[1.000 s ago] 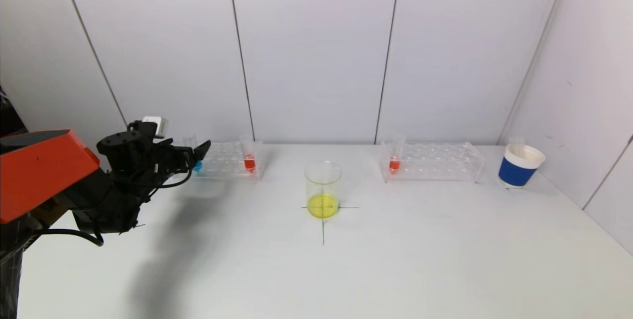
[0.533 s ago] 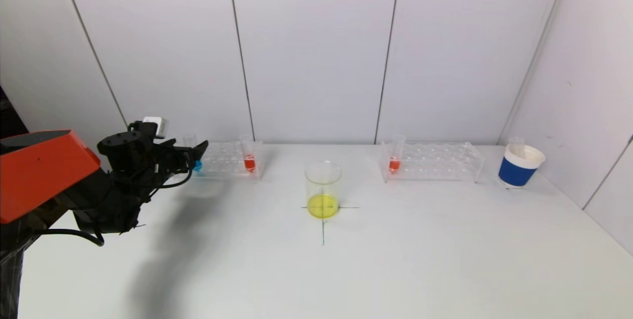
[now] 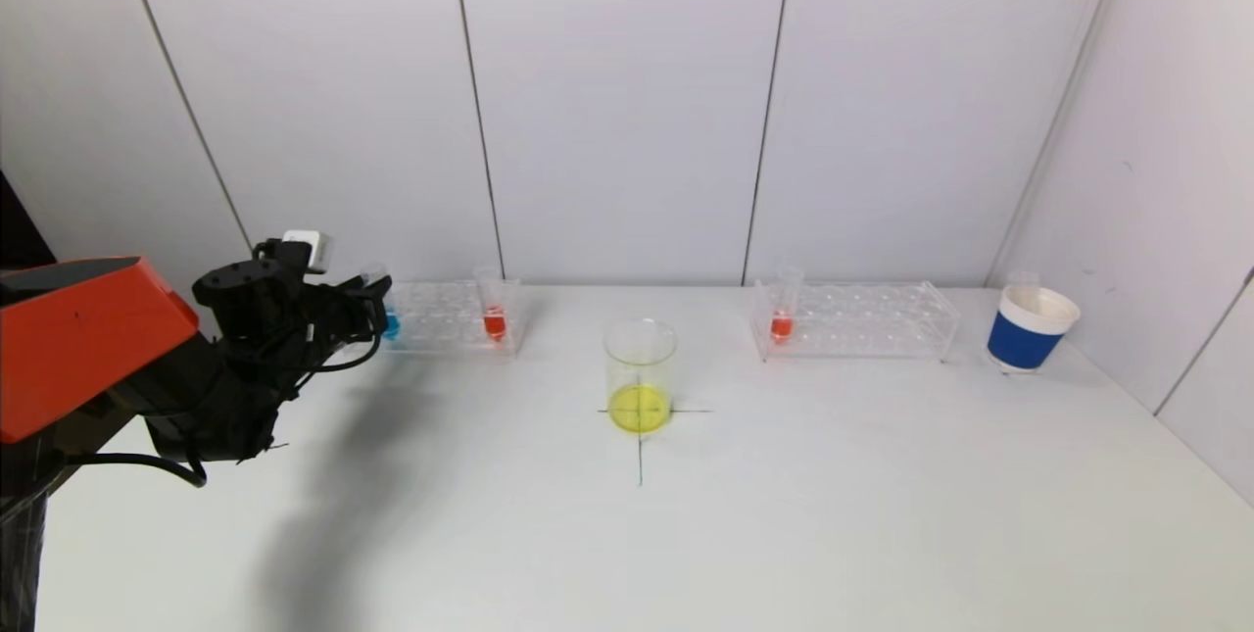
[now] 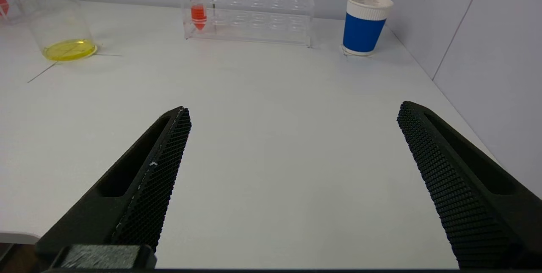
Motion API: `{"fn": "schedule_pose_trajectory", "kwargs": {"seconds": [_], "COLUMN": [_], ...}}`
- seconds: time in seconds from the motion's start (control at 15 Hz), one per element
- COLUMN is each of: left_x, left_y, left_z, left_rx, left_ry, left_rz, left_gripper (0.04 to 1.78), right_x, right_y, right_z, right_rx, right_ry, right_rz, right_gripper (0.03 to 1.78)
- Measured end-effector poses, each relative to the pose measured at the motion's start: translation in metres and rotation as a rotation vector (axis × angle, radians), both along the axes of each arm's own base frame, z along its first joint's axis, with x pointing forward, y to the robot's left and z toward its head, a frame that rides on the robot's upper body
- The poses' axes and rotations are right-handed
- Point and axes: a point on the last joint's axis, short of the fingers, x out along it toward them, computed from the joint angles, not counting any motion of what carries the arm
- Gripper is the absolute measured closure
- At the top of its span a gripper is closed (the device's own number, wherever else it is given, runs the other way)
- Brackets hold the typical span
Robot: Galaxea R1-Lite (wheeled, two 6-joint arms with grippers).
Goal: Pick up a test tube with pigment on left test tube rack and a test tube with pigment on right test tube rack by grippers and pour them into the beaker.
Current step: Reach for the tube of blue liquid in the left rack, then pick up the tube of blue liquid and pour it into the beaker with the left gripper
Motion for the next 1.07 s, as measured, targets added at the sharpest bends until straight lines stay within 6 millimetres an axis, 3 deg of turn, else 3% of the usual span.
{"fn": "schedule_pose_trajectory", "kwargs": {"seconds": [0.73,1.07], "left_x": [0.0,0.001], "left_y": [0.0,0.0], "left_z": [0.0,0.011], "left_rx": [0.001,0.001], "left_ry": [-0.002,-0.012], "left_rz": [0.0,0.001], "left_gripper": [1.4,1.4], "right_x": [0.0,0.0], "right_y": [0.0,0.0], "right_z": [0.0,0.0], "right_rx": [0.0,0.0], "right_ry": [0.0,0.0], "right_rz": [0.0,0.0], "right_gripper": [0.04,0.04]}}
